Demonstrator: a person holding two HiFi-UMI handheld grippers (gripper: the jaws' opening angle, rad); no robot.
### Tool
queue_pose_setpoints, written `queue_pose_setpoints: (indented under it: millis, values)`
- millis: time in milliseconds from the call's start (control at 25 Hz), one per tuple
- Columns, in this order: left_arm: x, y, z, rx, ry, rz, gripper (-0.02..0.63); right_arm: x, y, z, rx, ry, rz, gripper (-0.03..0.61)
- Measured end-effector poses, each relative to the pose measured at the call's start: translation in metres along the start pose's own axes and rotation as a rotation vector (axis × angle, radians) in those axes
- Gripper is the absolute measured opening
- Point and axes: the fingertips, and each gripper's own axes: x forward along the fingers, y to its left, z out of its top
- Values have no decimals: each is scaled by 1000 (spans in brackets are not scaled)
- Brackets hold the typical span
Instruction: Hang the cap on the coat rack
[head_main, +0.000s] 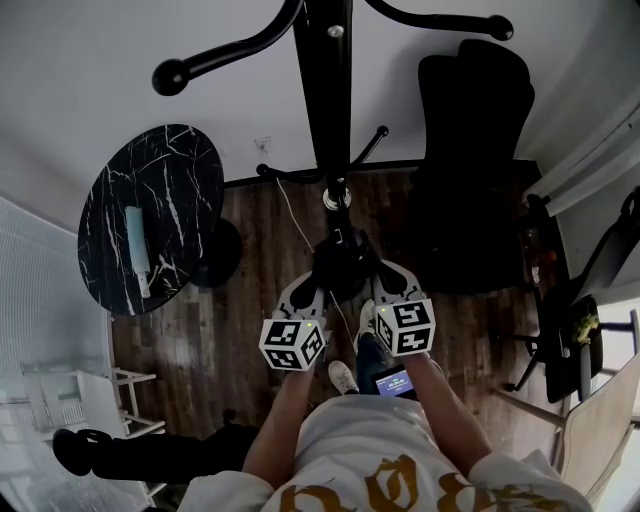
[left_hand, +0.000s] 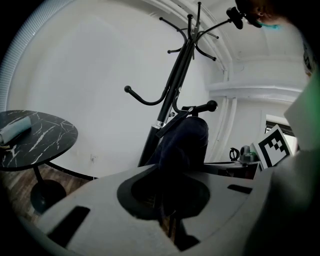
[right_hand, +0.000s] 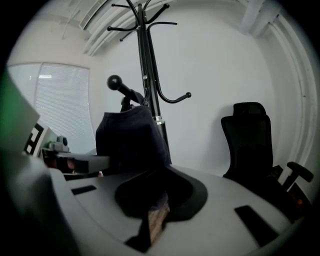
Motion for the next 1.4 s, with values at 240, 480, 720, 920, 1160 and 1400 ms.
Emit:
queue_pose_setpoints:
  millis: [240,480,720,920,1160,1400]
  values:
    - [10,10,-1,3,16,11,25,13,-4,2,-8,6,0,18]
    - [22,18,-1,-13,26,16,25,25,-10,5,-30,10,-6,18]
    - [31,25,4,-16,27,32,25,40,-13,9,-70,7,-3,20]
    - [33,34,3,-12,31,73,95,44,-15,10,-50,-8,4,20]
    - [32,32,3,2,17,61,124,41,-13,8,-68,1,23,20]
    - [31,24,5,32,22,30,202,36,-12,5,-64,12,39,51]
